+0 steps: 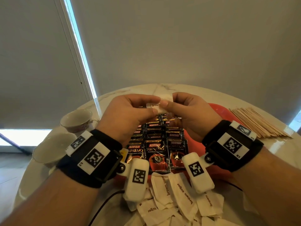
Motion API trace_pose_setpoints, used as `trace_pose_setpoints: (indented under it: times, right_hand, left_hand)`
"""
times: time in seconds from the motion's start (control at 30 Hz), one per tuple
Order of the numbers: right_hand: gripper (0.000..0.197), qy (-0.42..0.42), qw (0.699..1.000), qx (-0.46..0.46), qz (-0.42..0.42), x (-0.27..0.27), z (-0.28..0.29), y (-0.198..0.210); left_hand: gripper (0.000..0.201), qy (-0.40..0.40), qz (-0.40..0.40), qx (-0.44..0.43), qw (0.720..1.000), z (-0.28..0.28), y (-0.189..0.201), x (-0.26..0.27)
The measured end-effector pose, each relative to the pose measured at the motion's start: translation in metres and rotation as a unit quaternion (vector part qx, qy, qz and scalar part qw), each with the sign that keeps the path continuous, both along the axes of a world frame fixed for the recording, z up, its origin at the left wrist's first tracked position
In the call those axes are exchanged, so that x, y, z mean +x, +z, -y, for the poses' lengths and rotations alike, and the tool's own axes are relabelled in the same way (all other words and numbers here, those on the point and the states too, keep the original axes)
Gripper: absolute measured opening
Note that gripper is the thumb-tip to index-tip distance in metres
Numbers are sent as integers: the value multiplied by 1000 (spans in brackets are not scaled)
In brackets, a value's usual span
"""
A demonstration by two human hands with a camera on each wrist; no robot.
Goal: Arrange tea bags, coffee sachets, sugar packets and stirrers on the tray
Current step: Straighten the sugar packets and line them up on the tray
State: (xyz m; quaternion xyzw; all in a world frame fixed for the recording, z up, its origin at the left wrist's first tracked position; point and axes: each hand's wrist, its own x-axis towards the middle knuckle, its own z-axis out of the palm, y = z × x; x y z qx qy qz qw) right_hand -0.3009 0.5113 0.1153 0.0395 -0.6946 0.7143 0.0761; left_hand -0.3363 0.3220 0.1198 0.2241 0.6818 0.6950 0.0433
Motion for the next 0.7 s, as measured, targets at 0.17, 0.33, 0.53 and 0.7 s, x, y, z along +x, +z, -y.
trace_pose_setpoints:
  times: [0.17, 0.33, 0.53, 0.7]
  right_hand:
    - [29, -23, 997, 72, 28, 3, -1, 5]
    - [7, -30, 995, 46, 78, 1, -10, 11]
    - [11, -65, 992, -51, 96, -3, -37, 27]
    - [19, 25, 992, 25, 122, -5, -22, 28]
  left_hand:
    - [27, 64, -64, -84, 992, 0, -2, -1]
    - [37, 80, -65, -105, 989, -3, -3, 0]
    - [42, 39, -1, -28, 999, -1, -2, -2]
    - [47, 19, 4, 3, 1000, -3, 0, -2]
